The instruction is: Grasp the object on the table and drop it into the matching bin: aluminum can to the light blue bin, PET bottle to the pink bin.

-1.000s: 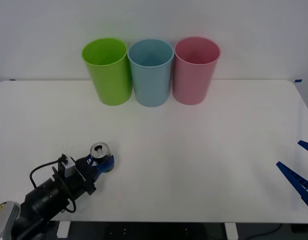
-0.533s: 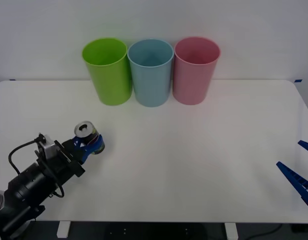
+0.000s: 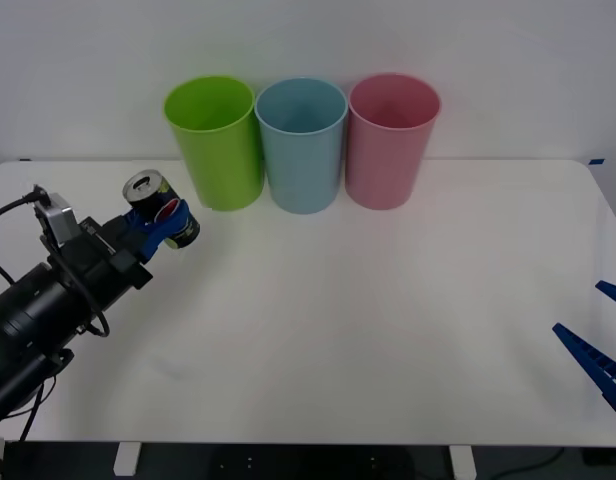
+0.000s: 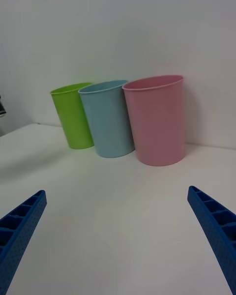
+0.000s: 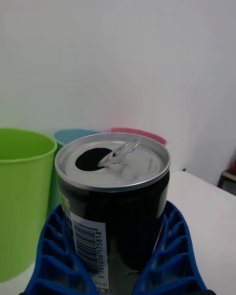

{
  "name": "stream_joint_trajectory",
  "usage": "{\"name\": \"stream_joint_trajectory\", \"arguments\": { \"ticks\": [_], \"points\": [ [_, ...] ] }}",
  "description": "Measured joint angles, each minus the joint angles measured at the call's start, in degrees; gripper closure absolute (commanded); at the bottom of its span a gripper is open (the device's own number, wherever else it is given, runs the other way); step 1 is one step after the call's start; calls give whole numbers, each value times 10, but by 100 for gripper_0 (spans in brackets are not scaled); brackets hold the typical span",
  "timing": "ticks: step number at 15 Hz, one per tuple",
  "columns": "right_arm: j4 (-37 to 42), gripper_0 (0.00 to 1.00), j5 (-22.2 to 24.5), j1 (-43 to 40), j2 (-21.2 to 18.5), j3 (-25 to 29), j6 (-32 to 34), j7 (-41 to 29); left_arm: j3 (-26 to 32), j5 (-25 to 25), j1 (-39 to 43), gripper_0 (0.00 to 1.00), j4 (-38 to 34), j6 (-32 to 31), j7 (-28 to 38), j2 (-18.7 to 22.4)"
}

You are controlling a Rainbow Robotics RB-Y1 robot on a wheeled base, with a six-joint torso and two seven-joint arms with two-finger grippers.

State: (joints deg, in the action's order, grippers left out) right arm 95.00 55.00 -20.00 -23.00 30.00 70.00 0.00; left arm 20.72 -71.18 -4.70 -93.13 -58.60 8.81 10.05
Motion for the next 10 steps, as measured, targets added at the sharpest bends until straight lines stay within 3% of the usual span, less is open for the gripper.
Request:
{"name": "stream_joint_trajectory", "arguments": {
  "ticks": [5,10],
  "points": [
    [0,0,0,0,0,0,0,0,4,-40,-67,100,-2,44,77,4],
    [0,0,0,0,0,0,0,0,-11,-121,-142,100,-2,96,176,4]
  ]
}}
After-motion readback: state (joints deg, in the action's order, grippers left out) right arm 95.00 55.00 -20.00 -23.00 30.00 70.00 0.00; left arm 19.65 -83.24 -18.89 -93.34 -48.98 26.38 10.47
